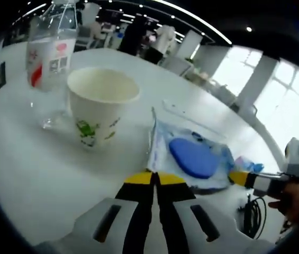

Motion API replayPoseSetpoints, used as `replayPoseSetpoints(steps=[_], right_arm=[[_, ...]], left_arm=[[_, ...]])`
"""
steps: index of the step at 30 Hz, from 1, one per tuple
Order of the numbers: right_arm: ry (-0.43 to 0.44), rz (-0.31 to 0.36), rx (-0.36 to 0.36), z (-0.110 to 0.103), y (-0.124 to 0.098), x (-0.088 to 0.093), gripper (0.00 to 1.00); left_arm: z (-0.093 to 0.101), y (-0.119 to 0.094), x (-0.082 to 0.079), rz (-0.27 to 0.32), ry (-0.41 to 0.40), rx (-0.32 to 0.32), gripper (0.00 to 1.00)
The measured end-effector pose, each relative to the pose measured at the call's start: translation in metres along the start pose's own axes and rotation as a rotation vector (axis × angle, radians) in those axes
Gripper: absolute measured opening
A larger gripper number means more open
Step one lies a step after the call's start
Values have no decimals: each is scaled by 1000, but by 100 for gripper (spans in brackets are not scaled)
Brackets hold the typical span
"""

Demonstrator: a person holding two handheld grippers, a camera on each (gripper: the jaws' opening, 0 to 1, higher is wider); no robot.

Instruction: Arrange the tabletop items into an orderly group along one side of the table until the central work area is clear of visible clutter.

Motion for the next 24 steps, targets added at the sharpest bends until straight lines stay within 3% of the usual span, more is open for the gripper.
replayPoseSetpoints(steps=[3, 5, 8, 13, 24], right_arm=[[2, 3, -1, 0, 0, 0, 8], [41, 27, 7, 2, -4, 0, 9], [66, 82, 15, 5, -11, -4, 10], [112, 136, -4, 4, -21, -5, 20], [113, 201, -39, 5, -40, -11, 37]], left_arm=[[-2, -1, 0, 12, 4, -14, 2], [-2, -4, -1, 28, -49, -15, 3], [-5, -8, -7, 51, 43, -57, 7], [-5, -17, -10, 62, 8, -39, 10], [1, -43, -23, 85, 74, -42, 20]])
Point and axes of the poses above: the point that each gripper's makers call its tool centre point, and the gripper's own axes: y roughly forward along the fingers, z roughly to its right, x roughly out of its underside, the point moved 6 cm from there along -y, roughly backward along the fingers, and after that the axes turned 5 degrees about -z, right-handed, at the moved point
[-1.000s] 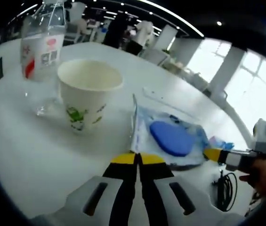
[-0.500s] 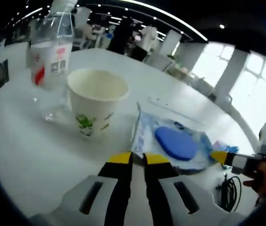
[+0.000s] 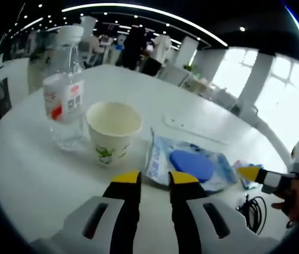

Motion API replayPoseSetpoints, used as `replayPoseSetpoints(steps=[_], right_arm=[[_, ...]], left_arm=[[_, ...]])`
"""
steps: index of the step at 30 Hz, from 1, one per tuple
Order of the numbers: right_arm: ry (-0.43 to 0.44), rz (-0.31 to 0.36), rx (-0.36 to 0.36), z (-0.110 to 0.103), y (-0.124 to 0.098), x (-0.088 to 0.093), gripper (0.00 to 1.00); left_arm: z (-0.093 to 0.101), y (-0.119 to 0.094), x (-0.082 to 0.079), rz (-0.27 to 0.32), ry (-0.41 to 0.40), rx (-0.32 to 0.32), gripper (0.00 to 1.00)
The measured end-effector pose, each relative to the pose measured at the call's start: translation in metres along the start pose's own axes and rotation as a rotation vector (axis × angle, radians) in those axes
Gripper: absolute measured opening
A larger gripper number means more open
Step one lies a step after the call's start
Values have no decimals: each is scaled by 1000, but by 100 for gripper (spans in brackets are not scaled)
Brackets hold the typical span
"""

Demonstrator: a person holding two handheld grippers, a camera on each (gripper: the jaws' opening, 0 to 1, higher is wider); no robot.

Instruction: Arrange the tabletop items into an orderly group along one side of the table until the central work area is clear of visible clutter.

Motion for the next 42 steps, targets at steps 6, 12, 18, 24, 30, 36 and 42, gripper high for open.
replayPoseSetpoints(steps=[6, 12, 18, 24, 30, 36, 42], right_arm=[[-19, 41, 1, 4, -13, -6, 49], [-41, 60, 12, 12, -22, -10, 66], [-38, 85, 49, 27, -32, -11, 77], [-39, 95, 79, 40, -39, -7, 79], [-32, 92, 101, 49, -37, -2, 79], [-39, 92, 114, 52, -34, 5, 76], [-108, 108, 122, 52, -31, 10, 73]], left_arm=[[3, -15, -8, 26, 60, 20, 27], [9, -26, -12, 31, 103, 51, 36], [16, -38, -13, 33, 172, 80, 51], [20, -47, -15, 50, 222, 97, 65], [25, -58, -15, 65, 256, 110, 85], [31, -69, -14, 71, 283, 131, 98], [31, -81, -10, 66, 313, 151, 99]])
Point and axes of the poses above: the point that each gripper's makers call its tool centre point, and the gripper's own axes: y roughly forward along the fingers, z roughly to its right, x roughly out of its underside, the point moved 6 cm from there along -y, roughly backward along the fingers, and after that the axes turned 5 degrees about -z, right-handed, at the moved point
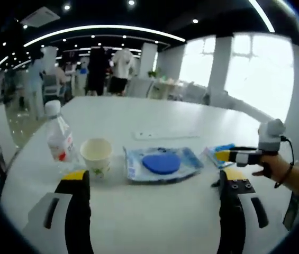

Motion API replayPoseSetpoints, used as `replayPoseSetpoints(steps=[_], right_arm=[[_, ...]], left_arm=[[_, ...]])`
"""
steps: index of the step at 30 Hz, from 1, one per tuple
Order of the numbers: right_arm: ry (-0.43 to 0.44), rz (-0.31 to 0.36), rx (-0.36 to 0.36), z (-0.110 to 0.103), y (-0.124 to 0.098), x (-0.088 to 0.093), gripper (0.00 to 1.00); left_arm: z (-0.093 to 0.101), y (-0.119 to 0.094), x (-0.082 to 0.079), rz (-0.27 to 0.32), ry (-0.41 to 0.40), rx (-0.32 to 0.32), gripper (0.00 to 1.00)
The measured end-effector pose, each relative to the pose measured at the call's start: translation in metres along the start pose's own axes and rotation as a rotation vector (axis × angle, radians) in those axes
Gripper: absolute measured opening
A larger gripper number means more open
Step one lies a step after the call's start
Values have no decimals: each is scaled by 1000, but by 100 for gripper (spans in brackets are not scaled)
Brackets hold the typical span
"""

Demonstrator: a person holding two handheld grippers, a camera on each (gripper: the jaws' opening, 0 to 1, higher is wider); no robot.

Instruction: Arrange the tabletop items into an orderly group along one side of the table until the central work area is clear of visible clutter.

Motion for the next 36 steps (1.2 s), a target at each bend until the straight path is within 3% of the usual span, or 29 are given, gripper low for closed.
replayPoseSetpoints(steps=[6, 18, 26, 32, 36], right_arm=[[-82, 43, 27, 3, 5, -2, 63], [-115, -5, 34, 6, 23, 10, 58], [-164, -32, 79, 12, 28, 14, 46], [-176, -57, 101, 16, 31, 19, 25], [-177, -62, 107, 17, 33, 20, 21]], left_arm=[[-2, -12, 3, -7, 4, 4, 99], [-8, -42, 19, -29, 24, 1, 99], [-6, -55, 29, -40, 27, 15, 99], [-8, -63, 29, -28, 25, 17, 99], [-9, -63, 33, -38, 44, 18, 99]])
Point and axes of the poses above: the point that each gripper's makers call its tool centre point, and the gripper's own axes: y roughly forward along the fingers, z roughly to its right, x roughly out of its underside, the point moved 6 cm from there along -y, roughly backward along the fingers, and after that the axes turned 5 degrees about -z, right-handed, at the moved point
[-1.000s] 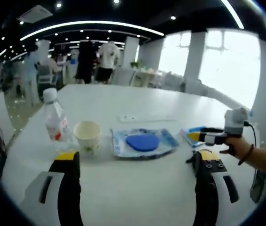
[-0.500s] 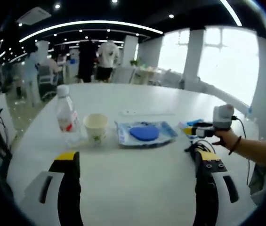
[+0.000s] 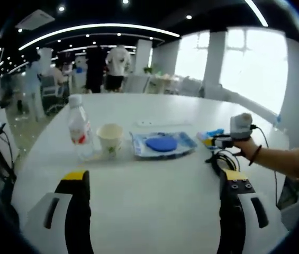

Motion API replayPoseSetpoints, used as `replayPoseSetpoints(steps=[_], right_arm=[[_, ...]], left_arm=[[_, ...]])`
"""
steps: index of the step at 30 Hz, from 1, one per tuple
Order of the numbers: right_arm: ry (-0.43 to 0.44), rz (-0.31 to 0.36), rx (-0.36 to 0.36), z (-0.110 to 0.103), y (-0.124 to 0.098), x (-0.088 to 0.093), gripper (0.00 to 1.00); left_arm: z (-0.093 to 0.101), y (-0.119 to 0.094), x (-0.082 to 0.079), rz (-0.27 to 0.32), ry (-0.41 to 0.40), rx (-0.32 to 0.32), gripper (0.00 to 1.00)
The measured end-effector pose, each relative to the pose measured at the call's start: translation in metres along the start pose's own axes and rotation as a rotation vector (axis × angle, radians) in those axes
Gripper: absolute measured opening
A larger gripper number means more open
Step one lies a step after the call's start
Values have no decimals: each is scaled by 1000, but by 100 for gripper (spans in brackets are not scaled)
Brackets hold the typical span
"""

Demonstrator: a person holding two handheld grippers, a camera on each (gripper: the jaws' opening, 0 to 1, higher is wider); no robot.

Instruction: Arrange the tabletop items into an orderly group along one side of the table until the central work area is clear of visible clutter.

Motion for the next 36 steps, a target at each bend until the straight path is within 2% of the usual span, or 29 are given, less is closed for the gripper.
replayPoseSetpoints(steps=[2, 3, 4, 10, 13, 22, 25, 30, 33, 36], right_arm=[[-17, -1, -7, -1, 1, 0, 11], [-13, -14, -36, -5, 1, 1, 3], [-32, -30, -1, -1, 2, 3, 4], [-47, -22, -11, -3, 4, 0, 2], [-104, -20, 9, -2, 3, -3, 1], [-180, 21, 63, -4, -1, -22, 1], [-172, 33, 65, -8, -1, -28, 1], [-165, 18, 72, -13, 6, -31, 1], [-182, 7, 63, -17, 11, -30, 1], [-155, -13, 62, -19, 14, -27, 1]], left_arm=[[0, 0, 1, 3, -10, 7, 99], [-1, 1, 1, 5, -15, 9, 99], [-1, 1, 1, 7, -14, 11, 99], [-4, 1, 2, 3, -17, 15, 98], [-5, 2, 3, 3, -23, 23, 97], [-5, 1, 2, 4, -19, 32, 96], [-5, 1, 2, 5, -16, 39, 96], [-4, 1, 1, 6, 4, 37, 96], [-4, 0, 1, 7, 11, 37, 96], [-5, 0, 1, 5, 12, 37, 96]])
Point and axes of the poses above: the point that each gripper's makers call its tool centre point, and the gripper's own axes: y roughly forward along the fingers, z roughly to its right, x roughly out of its underside, the point moved 6 cm from there along -y, roughly backward along the fingers, and after that the axes turned 5 degrees about -z, right-handed, at the moved point
